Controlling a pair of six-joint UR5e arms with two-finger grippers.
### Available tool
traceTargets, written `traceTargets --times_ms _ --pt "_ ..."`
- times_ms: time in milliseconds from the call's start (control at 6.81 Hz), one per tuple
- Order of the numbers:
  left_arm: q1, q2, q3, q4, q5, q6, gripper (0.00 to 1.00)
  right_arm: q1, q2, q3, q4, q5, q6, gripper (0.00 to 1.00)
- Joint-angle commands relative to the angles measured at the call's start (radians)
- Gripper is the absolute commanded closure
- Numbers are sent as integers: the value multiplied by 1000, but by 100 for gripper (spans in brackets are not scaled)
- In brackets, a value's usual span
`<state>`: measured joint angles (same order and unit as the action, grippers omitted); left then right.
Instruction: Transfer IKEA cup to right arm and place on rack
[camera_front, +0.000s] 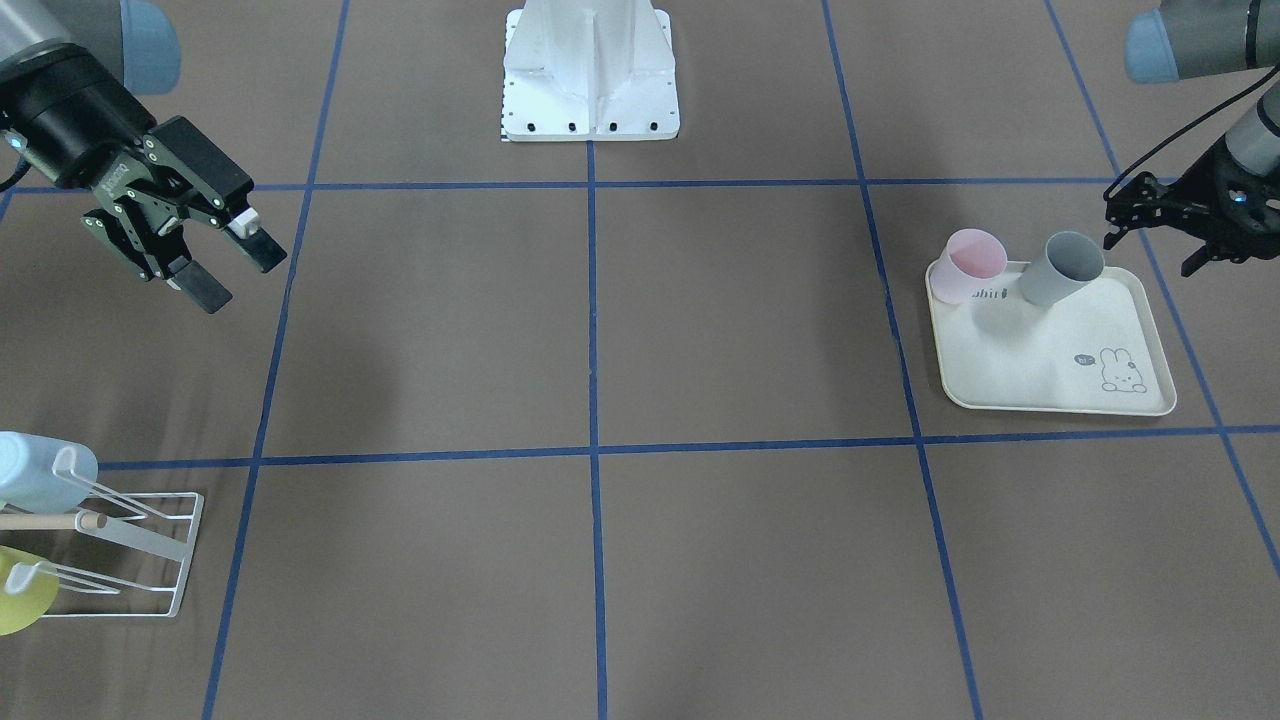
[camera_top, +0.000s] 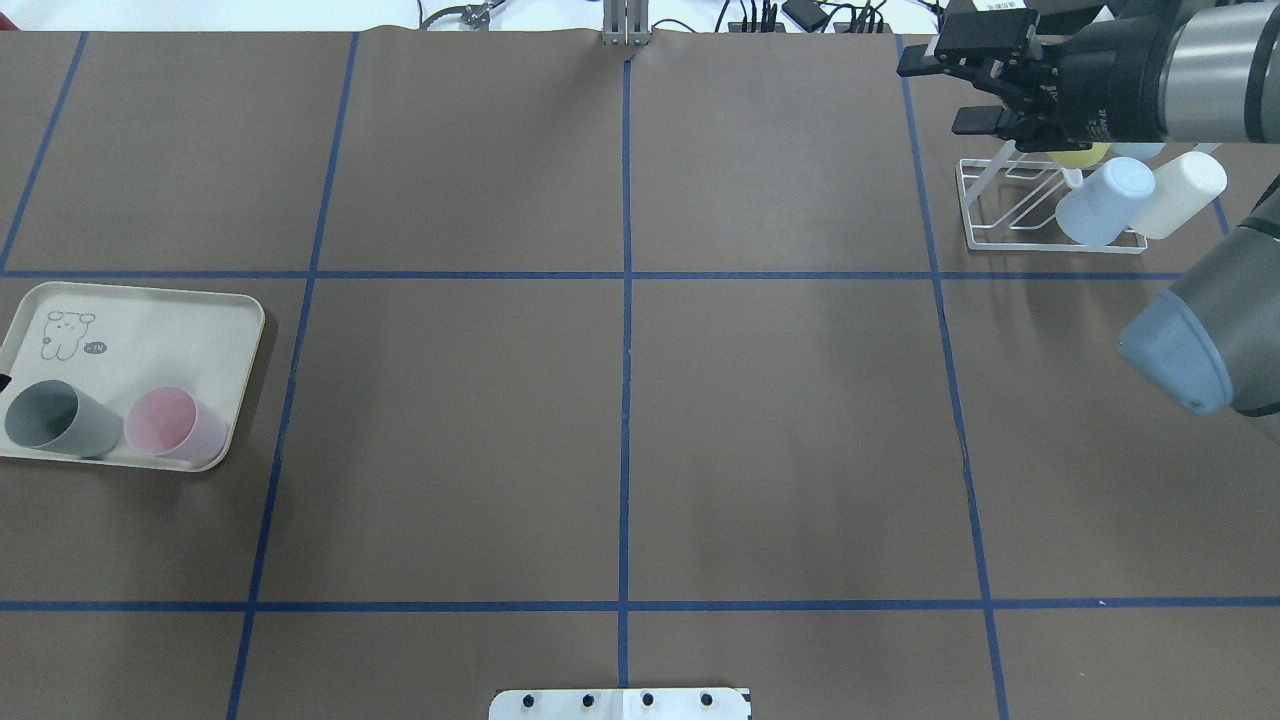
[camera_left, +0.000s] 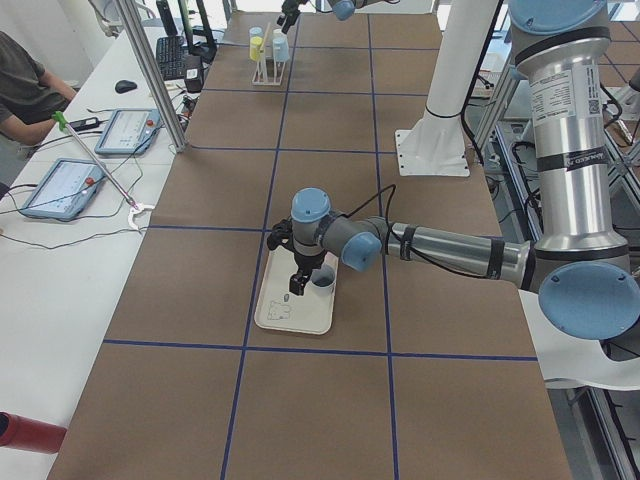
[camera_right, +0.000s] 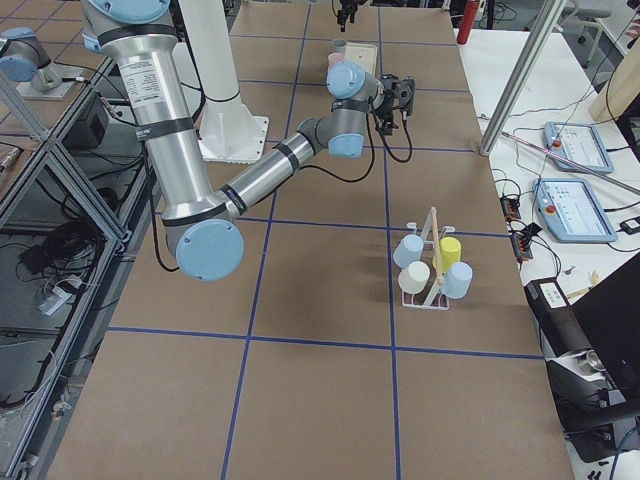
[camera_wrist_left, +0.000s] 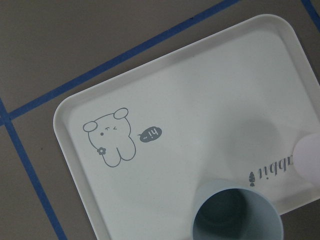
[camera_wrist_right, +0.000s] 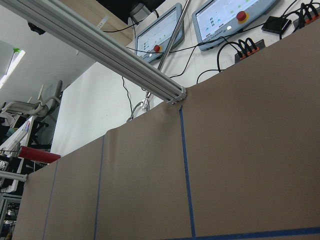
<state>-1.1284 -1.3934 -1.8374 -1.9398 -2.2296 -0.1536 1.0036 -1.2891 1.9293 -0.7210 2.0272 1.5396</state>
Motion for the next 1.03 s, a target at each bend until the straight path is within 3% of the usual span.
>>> traceTargets --times_ms 0,588,881 --pt "50 -3 18 1 1 -7 0 -3 1 -1 0 -1 1 0" --pt "82 -19 63 -5 -1 -15 1 -3 1 2 0 -1 1 0" --pt "82 -19 63 -5 -1 -15 25 -3 1 2 0 -1 1 0"
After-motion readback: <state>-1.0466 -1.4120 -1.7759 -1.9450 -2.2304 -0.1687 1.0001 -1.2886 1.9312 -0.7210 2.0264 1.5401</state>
